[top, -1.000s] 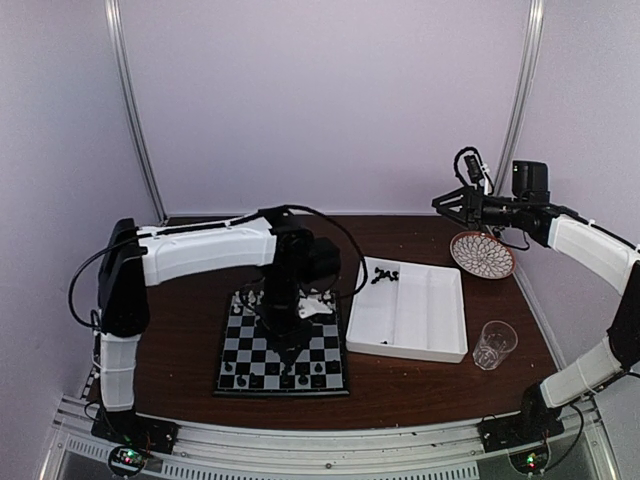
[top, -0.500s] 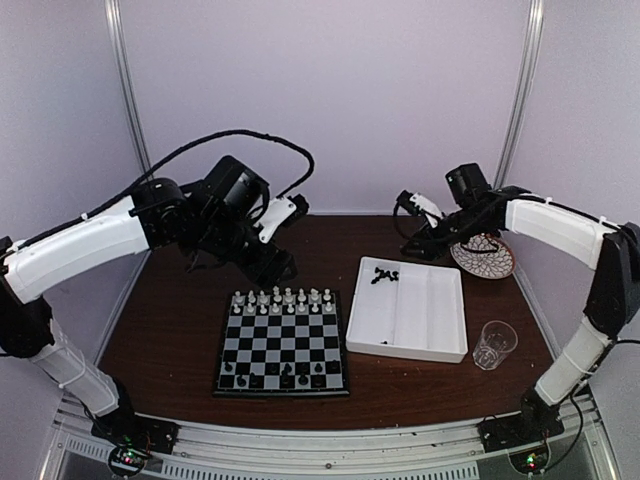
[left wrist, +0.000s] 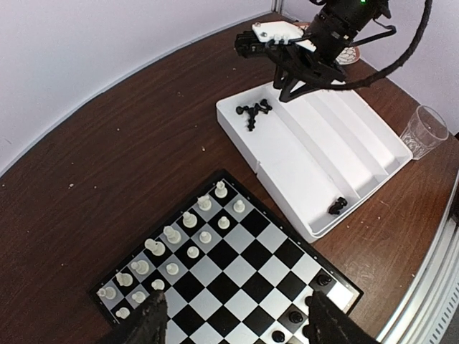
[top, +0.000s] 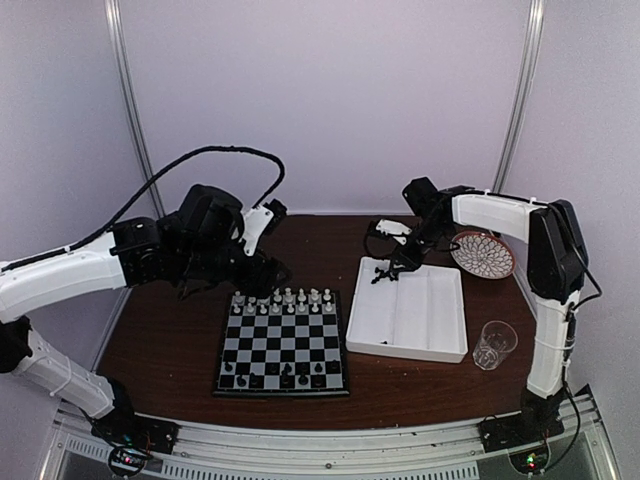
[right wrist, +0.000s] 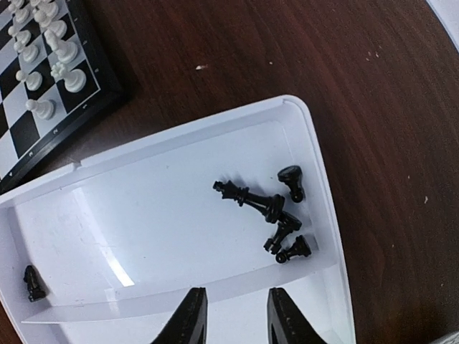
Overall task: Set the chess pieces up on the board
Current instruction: Pick up the king from the storage box.
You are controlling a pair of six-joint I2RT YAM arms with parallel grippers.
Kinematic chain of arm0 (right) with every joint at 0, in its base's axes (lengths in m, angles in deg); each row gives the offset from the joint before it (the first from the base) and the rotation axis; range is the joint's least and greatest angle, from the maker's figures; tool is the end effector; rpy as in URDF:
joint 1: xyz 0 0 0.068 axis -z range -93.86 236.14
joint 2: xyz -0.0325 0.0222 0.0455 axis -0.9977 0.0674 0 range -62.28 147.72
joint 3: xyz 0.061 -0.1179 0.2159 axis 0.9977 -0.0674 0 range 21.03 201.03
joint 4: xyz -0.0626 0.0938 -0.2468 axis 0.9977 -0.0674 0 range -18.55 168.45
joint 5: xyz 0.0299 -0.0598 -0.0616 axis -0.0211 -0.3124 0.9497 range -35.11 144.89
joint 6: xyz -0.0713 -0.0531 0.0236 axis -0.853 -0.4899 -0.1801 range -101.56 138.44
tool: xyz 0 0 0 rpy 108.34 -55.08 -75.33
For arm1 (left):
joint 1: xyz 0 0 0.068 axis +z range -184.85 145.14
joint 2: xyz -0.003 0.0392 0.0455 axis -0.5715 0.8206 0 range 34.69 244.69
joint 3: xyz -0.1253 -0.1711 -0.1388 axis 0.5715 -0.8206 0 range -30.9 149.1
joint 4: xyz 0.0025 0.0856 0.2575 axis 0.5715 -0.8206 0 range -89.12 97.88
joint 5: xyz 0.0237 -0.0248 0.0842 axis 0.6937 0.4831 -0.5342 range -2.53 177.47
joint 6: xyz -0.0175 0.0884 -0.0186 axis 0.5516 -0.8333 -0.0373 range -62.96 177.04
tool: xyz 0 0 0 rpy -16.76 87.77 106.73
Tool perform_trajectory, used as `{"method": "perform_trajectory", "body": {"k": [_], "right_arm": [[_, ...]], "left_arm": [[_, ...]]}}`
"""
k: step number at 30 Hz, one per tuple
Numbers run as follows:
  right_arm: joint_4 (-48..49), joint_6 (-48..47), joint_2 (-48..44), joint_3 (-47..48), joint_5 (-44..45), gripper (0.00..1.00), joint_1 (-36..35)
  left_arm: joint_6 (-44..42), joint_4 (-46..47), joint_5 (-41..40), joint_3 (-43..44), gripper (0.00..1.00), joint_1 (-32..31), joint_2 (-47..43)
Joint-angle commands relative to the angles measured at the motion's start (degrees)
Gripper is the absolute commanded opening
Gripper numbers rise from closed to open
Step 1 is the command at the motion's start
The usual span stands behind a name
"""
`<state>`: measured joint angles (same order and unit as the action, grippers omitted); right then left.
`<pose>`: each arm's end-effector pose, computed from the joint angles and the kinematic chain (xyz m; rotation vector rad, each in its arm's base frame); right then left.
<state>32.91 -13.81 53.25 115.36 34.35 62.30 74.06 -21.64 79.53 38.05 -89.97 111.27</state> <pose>0.3951 0.2062 0.1581 -1.3475 2.3173 0.4434 0.2089 -0.2796 0.2822 0.6653 2.1664 -0.5356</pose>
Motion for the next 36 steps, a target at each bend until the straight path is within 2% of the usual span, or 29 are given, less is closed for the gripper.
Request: {"method": "perform_trajectory", "body": {"k": [1, 8, 13, 19, 25, 36], "right_arm": [[-1.6, -13.9, 2.8, 2.7, 2.0, 0.34, -1.9], [-4.9, -30.1, 7.0, 8.4, 5.6, 0.45, -2.9], [-7.6, -38.8, 10.8, 13.1, 10.2, 0.45, -3.3], [-11.8, -40.1, 15.1, 20.1, 10.6, 0.42, -3.5], [-11.9, -41.0, 16.4, 20.0, 11.5, 0.38, -3.9], [-9.9, -40.3, 19.7, 20.7, 12.7, 0.40, -4.2]], "left_arm": [[2.2, 3.8, -1.4, -2.5, 0.67, 0.0, -3.5], [3.1, 3.8, -2.0, -5.0, 0.67, 0.1, -6.1], [4.1, 4.1, -1.6, -6.6, 0.67, 0.0, -7.1], [4.7, 4.2, -1.6, -7.8, 0.67, 0.0, -7.6], [4.7, 3.8, -1.8, -7.9, 0.67, 0.1, -7.8], [5.4, 3.8, -1.2, -8.0, 0.67, 0.0, -7.2]]}}
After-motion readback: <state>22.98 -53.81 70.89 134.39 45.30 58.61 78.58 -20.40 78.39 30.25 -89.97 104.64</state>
